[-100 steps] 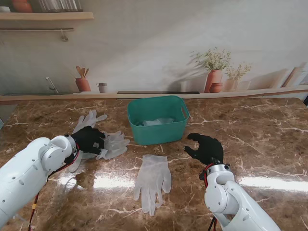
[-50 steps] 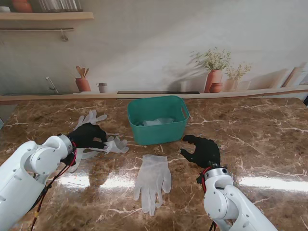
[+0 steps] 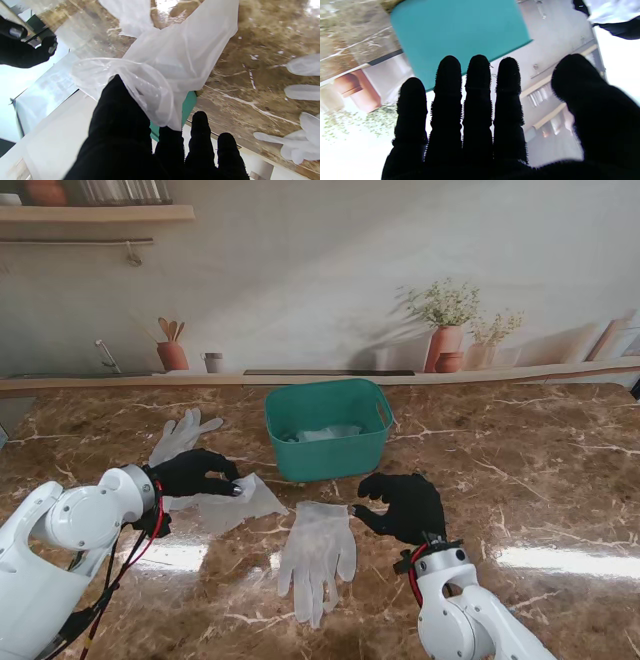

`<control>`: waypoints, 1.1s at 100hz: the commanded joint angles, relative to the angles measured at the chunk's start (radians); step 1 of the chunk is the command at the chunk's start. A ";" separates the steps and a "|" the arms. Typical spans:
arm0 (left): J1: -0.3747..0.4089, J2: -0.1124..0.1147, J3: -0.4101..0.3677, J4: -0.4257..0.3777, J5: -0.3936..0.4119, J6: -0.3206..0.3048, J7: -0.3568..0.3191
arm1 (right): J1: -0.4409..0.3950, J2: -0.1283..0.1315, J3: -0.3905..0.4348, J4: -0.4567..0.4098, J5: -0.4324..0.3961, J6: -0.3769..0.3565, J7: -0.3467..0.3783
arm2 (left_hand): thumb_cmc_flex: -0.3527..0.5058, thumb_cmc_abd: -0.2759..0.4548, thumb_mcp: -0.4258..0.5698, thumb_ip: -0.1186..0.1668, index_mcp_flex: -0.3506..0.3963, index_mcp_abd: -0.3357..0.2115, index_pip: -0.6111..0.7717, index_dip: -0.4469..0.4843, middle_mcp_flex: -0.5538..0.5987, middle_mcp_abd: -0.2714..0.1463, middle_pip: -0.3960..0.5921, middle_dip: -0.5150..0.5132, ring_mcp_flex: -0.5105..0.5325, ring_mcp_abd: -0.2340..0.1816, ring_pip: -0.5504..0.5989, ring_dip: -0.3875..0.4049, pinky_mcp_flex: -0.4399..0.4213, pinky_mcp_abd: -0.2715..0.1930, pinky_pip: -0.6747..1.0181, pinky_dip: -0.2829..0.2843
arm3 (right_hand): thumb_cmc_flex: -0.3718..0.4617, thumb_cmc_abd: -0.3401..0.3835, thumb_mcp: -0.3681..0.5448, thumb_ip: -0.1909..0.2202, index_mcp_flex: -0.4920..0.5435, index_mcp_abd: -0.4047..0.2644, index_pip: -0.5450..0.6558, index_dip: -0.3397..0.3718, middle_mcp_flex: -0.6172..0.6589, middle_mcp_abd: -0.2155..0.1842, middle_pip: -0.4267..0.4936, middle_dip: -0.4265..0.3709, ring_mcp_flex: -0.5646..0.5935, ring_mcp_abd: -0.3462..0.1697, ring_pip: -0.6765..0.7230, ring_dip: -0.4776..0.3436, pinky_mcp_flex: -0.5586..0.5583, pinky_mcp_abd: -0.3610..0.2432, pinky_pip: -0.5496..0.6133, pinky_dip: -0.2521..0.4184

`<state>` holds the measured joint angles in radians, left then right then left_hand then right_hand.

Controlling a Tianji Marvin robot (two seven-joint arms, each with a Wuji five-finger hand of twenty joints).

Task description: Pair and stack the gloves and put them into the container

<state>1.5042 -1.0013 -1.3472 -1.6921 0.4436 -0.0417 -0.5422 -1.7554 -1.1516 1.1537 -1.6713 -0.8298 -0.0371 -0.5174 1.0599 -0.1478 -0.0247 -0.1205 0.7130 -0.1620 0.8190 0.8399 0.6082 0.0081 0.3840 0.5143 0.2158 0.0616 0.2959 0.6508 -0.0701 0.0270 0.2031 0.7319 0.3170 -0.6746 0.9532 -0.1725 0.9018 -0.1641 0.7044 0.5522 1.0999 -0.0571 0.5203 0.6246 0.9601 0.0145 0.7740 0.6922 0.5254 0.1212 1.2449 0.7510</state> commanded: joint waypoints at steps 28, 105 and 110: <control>0.048 -0.034 0.054 -0.054 -0.143 0.097 0.075 | -0.054 0.004 -0.048 -0.058 0.028 -0.080 0.067 | 0.069 0.026 0.006 0.039 0.068 0.023 0.002 0.009 0.025 0.016 0.007 0.024 0.023 0.025 -0.004 0.011 -0.014 0.005 0.007 0.031 | 0.054 -0.071 0.020 -0.065 0.070 -0.018 0.090 -0.137 0.117 -0.015 0.103 0.099 0.102 -0.012 0.210 0.106 0.069 0.022 0.169 0.075; 0.042 -0.008 0.088 -0.082 -0.301 0.062 -0.072 | 0.031 -0.013 -0.162 0.027 -0.031 -0.048 -0.091 | 0.070 0.038 0.010 0.048 0.054 0.043 -0.006 0.032 -0.002 0.031 -0.008 0.032 -0.015 0.021 -0.049 -0.005 0.005 0.000 -0.060 -0.083 | 0.070 -0.126 0.068 0.022 -0.464 0.137 -0.506 -0.099 -0.551 -0.015 -0.096 -0.066 -0.395 -0.072 -0.079 0.013 -0.243 -0.066 -0.173 0.045; 0.039 -0.008 0.091 -0.082 -0.301 0.060 -0.073 | 0.036 -0.015 -0.167 0.028 -0.030 -0.056 -0.097 | 0.070 0.037 0.010 0.048 0.054 0.042 -0.006 0.033 -0.002 0.031 -0.008 0.033 -0.014 0.021 -0.049 -0.005 0.005 0.000 -0.059 -0.084 | 0.072 -0.129 0.068 0.021 -0.456 0.134 -0.498 -0.095 -0.552 -0.015 -0.093 -0.068 -0.397 -0.074 -0.081 0.010 -0.246 -0.065 -0.183 0.044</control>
<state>1.5443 -1.0091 -1.2635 -1.7684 0.1445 0.0220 -0.6135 -1.7203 -1.1577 0.9937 -1.6455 -0.8636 -0.0835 -0.6192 1.0760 -0.1475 -0.0245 -0.1087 0.7374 -0.1072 0.8084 0.8506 0.6082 0.0380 0.3843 0.5295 0.2157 0.0766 0.2813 0.6508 -0.0706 0.0376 0.1742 0.6592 0.3674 -0.7779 0.9892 -0.1539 0.4764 -0.0340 0.2139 0.4705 0.5721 -0.0575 0.4252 0.5747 0.6066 -0.0286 0.7030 0.7178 0.2945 0.0849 1.0802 0.7963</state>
